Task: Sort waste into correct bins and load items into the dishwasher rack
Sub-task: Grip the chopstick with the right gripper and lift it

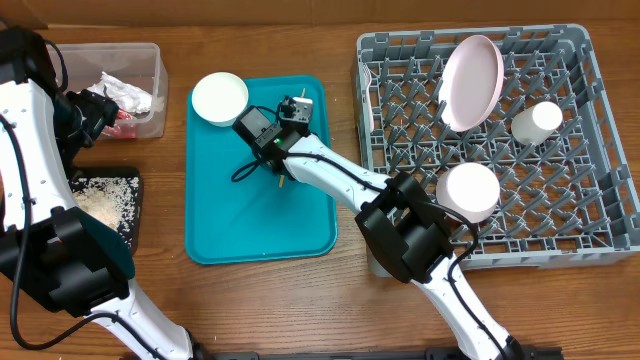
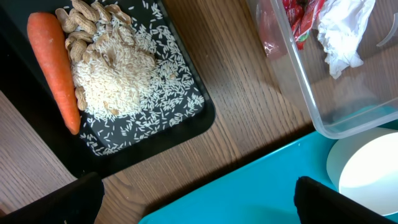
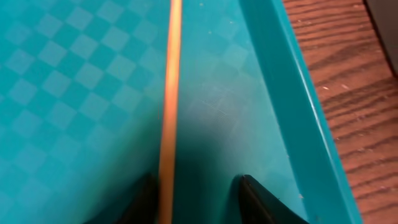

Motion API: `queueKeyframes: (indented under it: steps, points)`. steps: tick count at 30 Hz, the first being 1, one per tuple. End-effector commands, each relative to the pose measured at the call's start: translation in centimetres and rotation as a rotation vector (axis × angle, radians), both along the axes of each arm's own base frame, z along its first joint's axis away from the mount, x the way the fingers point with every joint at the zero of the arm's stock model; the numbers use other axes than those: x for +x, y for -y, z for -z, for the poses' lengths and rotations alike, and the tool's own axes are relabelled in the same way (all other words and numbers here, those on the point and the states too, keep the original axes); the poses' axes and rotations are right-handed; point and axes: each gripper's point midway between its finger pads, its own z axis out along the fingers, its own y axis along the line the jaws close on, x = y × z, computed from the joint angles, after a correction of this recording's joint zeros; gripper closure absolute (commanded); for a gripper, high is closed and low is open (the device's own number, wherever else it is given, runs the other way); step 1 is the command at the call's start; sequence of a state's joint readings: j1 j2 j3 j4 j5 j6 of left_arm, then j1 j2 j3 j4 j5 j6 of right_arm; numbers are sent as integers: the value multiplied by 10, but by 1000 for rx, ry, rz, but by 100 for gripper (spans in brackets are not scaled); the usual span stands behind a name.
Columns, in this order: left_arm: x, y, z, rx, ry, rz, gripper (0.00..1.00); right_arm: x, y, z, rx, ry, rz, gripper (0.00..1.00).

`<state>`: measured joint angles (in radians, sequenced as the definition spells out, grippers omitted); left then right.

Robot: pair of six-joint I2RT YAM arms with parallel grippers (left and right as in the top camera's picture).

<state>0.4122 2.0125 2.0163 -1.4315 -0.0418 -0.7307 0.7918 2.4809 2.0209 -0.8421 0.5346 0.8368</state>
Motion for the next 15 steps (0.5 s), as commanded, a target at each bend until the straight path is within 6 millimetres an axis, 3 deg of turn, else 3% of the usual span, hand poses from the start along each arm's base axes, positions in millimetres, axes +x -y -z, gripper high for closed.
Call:
queueKeyframes:
  steps: [1,6,12,15]
  points:
    - [0,1,2,7,-7,-4,0,-19,10,49,-72,-122,-34,60]
    - [0,1,2,7,-7,-4,0,-22,-3,44,-14,-156,-59,80]
    - [0,1,2,7,-7,-4,0,-23,-4,39,-6,-171,-58,92]
    - [0,1,2,7,-7,-4,0,-20,-2,26,-2,-168,-52,96]
